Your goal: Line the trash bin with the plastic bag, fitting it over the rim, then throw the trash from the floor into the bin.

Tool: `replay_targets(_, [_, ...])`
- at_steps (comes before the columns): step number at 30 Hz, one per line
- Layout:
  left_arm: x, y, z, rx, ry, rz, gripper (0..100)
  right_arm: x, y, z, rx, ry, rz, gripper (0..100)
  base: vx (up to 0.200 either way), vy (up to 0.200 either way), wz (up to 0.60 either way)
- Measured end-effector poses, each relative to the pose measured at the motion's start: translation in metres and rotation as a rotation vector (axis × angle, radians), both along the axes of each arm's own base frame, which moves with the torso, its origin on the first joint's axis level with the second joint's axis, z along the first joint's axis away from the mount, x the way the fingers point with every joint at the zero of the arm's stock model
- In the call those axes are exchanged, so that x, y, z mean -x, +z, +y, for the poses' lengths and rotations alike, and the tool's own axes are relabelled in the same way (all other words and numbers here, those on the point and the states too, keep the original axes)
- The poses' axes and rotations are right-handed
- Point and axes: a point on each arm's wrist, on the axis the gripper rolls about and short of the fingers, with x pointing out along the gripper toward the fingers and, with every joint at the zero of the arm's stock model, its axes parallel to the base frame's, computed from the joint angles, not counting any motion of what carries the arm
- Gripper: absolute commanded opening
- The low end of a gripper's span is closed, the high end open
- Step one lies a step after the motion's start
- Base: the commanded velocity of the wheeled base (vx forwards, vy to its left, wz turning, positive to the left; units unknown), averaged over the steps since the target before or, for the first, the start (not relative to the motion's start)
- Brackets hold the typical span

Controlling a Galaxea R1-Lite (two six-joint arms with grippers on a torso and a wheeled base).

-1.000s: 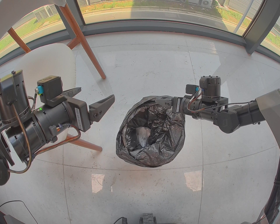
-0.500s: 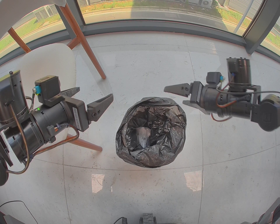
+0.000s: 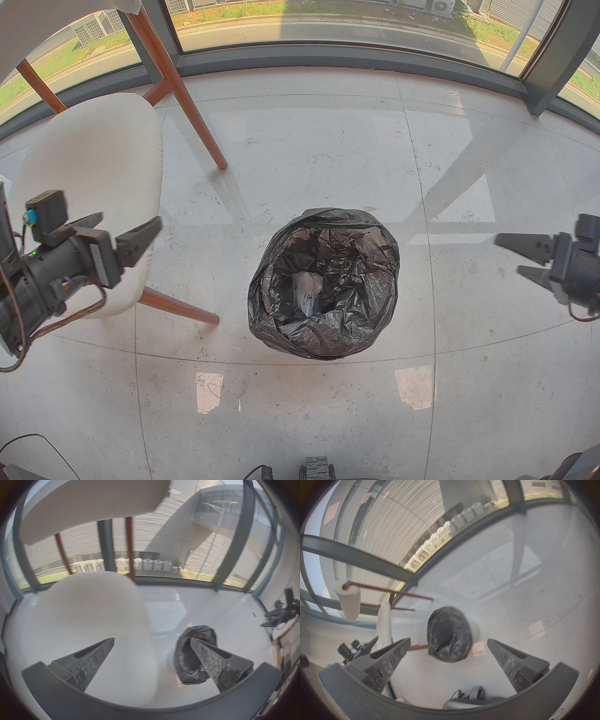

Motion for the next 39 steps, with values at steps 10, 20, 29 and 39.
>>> replay_targets(10, [0.072, -0.005, 0.058, 0.121, 0.226, -0.039, 100, 0.098, -0.01, -0.051, 0.211, -0.258, -0.268, 100, 0.0, 0.0, 0.0])
replay_targets(20, [0.158, -0.088, 0.073, 0.078, 0.149, -0.056, 100, 0.178, -0.065, -0.053, 0.437, -0.351, -0.402, 100, 0.0, 0.0, 0.0])
replay_targets(29, [0.191, -0.154, 0.077, 0.041, 0.196, 0.068, 100, 0.193, -0.137, -0.043, 0.571, -0.328, -0.435, 100, 0.0, 0.0, 0.0])
replay_targets(39, [0.198, -0.162, 0.073, 0.041, 0.462, 0.009, 100, 0.192, -0.147, -0.037, 0.576, -0.439, -0.428, 100, 0.0, 0.0, 0.0])
